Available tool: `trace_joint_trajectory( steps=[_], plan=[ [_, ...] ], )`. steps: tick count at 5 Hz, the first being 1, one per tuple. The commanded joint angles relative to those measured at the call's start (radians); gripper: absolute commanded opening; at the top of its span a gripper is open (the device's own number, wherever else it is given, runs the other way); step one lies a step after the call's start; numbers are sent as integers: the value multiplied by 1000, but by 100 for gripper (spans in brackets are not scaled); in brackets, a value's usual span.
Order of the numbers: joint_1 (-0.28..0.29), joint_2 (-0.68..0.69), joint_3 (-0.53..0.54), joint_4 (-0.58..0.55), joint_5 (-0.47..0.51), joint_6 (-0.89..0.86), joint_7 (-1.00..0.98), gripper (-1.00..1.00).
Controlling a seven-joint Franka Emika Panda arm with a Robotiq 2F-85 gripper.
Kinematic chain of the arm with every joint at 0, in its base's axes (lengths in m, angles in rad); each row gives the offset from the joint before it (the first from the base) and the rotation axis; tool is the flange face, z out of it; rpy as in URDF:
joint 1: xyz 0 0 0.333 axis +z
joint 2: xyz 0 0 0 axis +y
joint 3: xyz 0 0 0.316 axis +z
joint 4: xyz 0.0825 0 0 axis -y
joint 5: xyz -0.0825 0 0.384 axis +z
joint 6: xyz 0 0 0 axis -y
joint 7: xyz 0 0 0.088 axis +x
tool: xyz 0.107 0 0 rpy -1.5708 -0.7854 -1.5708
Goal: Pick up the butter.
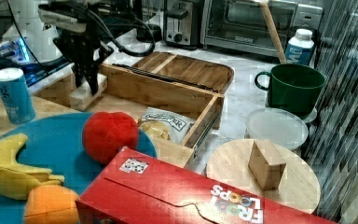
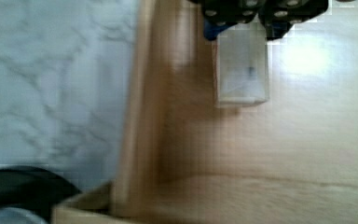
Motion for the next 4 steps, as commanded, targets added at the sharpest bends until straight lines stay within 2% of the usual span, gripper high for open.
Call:
trace_joint_trajectory(
  steps=[1,2,4],
  plan=[
    [59,-2,85,552,4,-496,142,-100],
    [94,19,120,645,12,-600,249,-100],
    [132,-36,203,638,84,-577,465,-100]
  ],
)
